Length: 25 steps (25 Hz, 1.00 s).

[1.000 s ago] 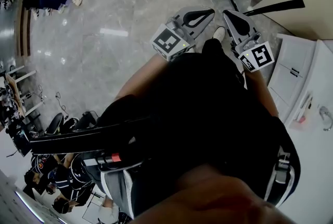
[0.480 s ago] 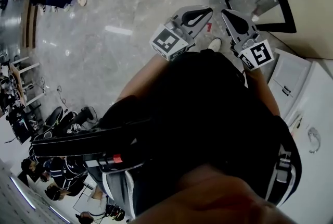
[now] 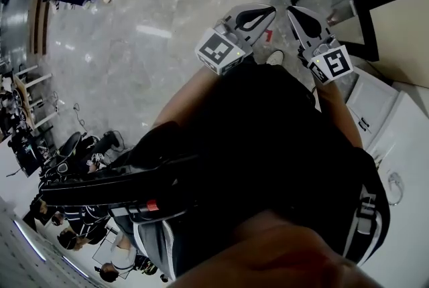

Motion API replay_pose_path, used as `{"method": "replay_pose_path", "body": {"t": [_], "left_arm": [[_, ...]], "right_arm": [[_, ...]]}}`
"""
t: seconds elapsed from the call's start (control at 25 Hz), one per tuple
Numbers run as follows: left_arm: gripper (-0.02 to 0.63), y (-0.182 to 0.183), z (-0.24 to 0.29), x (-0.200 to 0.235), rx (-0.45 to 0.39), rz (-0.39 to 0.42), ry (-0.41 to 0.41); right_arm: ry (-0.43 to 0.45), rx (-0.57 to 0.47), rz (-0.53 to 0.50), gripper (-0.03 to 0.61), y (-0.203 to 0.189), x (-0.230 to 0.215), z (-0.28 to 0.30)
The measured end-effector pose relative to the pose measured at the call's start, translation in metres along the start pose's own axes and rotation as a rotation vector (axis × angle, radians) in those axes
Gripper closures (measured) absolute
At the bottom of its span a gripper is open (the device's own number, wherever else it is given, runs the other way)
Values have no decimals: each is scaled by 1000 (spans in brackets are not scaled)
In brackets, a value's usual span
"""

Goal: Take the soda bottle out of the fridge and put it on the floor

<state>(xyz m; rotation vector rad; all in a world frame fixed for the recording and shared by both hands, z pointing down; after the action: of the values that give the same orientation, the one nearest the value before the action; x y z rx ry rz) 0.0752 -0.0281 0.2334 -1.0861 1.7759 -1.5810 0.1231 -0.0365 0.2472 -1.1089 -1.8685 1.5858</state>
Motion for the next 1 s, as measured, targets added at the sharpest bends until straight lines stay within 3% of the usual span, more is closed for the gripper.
{"method": "replay_pose_path", "body": {"t": [0.36, 0.56, 1.0], "left_arm": [[612, -6, 9, 90, -22, -28, -73], [612, -31, 18, 138, -12, -15, -127], [612, -88, 38, 229, 20, -59, -66]], "right_arm": [[-93, 43, -66, 563, -38, -48, 73], [-171, 61, -89, 563, -66, -84, 102], [-382, 89, -77, 550, -141, -193, 136]]}}
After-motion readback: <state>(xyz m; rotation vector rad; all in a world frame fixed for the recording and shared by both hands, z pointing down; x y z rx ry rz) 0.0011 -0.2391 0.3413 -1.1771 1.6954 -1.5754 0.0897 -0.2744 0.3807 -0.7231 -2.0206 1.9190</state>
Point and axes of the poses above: the fingertips, and each gripper's own axes: z forward along the fingers, x to its left, y out of its top, the point moved 1 cm from there along -z, backward along the fingers, and after that the axes turned 15 degrees about -x, right-handed, at the moved point
